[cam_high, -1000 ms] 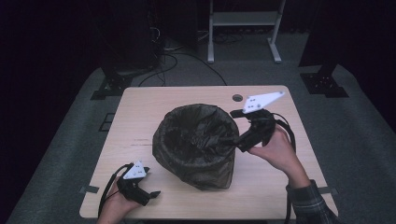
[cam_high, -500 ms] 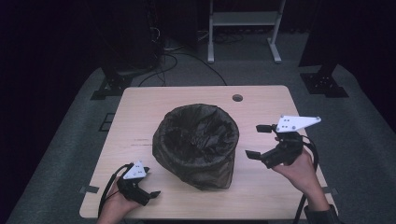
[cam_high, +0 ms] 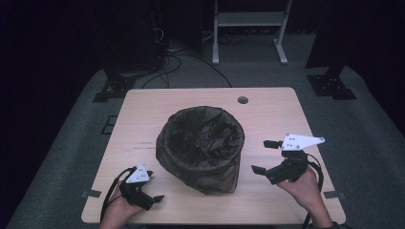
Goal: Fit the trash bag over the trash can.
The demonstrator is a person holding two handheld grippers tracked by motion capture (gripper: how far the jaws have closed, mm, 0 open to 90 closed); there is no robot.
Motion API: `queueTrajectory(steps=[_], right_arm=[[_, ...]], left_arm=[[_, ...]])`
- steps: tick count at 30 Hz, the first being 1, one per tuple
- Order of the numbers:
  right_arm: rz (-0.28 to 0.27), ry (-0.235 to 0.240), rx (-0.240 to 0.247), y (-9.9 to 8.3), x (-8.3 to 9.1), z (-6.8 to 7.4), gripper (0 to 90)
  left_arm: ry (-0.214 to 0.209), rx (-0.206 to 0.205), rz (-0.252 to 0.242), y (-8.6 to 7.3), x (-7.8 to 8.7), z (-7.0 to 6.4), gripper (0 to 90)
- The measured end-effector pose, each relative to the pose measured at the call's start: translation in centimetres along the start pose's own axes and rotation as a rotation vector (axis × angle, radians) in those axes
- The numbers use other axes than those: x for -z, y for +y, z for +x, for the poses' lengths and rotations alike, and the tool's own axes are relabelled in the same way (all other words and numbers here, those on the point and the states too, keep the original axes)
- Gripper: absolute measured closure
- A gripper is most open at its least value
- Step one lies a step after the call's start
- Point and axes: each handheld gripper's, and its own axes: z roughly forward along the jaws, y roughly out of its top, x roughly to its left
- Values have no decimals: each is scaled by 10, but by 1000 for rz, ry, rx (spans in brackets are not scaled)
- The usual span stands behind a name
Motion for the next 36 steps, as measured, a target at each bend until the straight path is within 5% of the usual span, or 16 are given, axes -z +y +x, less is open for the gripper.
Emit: queueTrajectory(steps=[16, 36], right_arm=[[137, -19, -17, -43, -29, 5, 3], [345, -32, 29, -83, -73, 14, 3]], left_arm=[[0, 0, 0, 0, 0, 0, 0], [-3, -3, 0, 0, 0, 0, 0]])
